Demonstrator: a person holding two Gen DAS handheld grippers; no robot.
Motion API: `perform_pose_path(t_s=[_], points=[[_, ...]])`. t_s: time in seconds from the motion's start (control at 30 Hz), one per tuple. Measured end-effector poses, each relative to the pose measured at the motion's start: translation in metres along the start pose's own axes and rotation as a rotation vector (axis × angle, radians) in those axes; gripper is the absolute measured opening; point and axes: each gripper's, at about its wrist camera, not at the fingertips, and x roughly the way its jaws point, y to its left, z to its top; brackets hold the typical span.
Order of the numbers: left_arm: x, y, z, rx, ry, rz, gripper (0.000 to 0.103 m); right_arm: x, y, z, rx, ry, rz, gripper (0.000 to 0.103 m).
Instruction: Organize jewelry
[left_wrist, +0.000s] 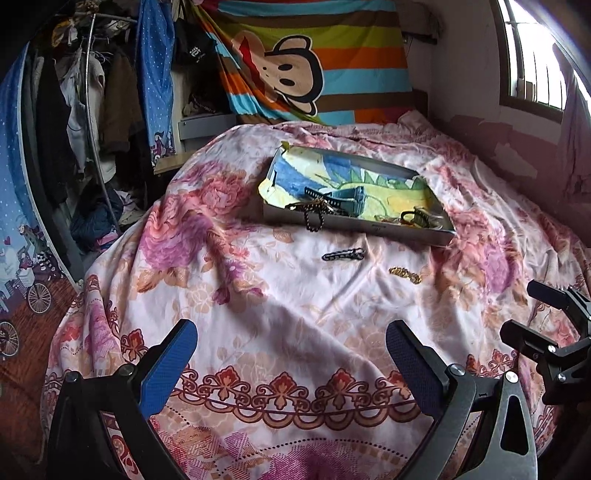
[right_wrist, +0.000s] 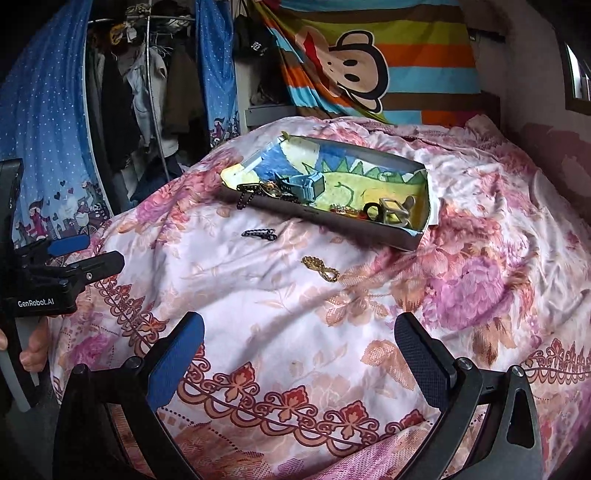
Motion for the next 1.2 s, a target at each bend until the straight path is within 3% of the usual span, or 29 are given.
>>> perform_pose_path(t_s=[0.4,0.67,1.03,1.2], points=[[0.015,0.0,0.001,-0.002,0.051,0.015,0.103,0.012,-0.013,0.003,0.035,0.039,-0.012,0.101],[0.04,-0.005,0.005,0.002,0.129,-0.013,0.103,0.024,-0.027,0.007,0.046,0.071,-0.032,0.101],[0.084,-0.011,0.028,0.022,0.174,-0.023,0.103,0.039,-0.042,0.024,-0.02,0.032,-0.077,0.101],[0.101,-0.014,0.038,0.058,0.16,-0.025,0.103,0.061,-0.051,0.028,-0.013,0.046,-0.075,0.101]])
